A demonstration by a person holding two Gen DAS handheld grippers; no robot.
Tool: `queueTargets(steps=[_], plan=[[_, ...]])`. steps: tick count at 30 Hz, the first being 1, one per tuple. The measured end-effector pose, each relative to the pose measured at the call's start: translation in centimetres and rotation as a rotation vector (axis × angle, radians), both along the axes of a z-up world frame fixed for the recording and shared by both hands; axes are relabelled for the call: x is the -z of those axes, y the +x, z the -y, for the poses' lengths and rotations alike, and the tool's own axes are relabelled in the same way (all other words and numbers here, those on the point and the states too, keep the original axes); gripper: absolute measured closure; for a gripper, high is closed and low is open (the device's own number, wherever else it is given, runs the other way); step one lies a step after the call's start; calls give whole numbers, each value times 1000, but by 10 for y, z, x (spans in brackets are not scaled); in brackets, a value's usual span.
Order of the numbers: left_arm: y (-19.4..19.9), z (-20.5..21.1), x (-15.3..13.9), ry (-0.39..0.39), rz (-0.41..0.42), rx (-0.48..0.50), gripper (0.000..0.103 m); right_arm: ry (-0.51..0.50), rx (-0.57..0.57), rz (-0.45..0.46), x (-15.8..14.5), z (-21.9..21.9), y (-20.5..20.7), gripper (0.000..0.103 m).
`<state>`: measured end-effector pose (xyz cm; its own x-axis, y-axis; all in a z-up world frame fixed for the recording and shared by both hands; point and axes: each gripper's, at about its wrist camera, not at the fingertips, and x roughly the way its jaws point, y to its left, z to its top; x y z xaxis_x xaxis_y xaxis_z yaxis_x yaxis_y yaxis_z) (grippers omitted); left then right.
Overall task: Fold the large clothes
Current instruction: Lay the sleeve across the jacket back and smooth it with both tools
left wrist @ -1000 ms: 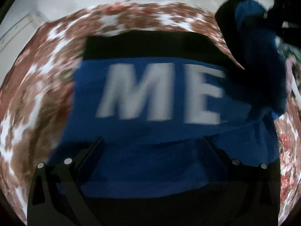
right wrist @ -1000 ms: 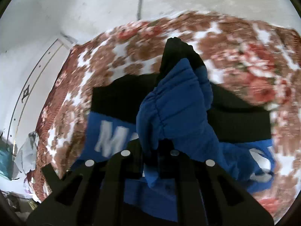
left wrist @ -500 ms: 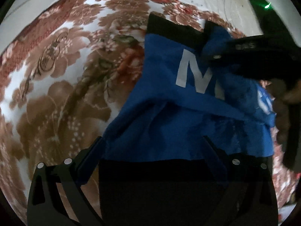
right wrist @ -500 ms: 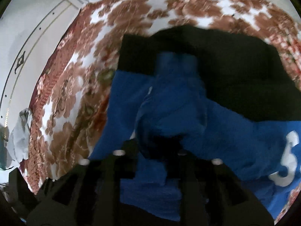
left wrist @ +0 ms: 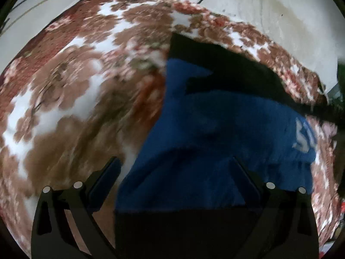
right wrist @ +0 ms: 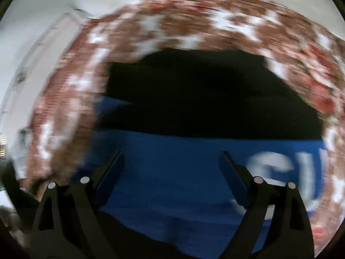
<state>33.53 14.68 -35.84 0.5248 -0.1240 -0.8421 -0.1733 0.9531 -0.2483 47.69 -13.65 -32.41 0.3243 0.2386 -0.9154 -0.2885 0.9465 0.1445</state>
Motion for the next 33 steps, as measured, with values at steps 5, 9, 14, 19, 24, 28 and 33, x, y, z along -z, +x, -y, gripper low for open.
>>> queueTargets(steps=[5,9,14,19,24,28,33], plan=[[59,9,1,-18,17,47,7,-180,119,30,23,102,-2,15],[89,12,17,10,-29,91,18,-229,237,1,44,171,-1,15],[104,31,37,-4,-106,195,54,-201,254,-31,62,192,4,13],[104,36,40,-37,-119,212,68,-198,237,-35,68,187,5,13],[110,35,-1,93,-47,219,85,-187,212,-31,58,182,5,13],[126,28,-42,184,19,225,87,-183,209,-10,47,174,9,13],[157,9,-23,218,-36,212,86,-226,162,-6,70,158,14,11]])
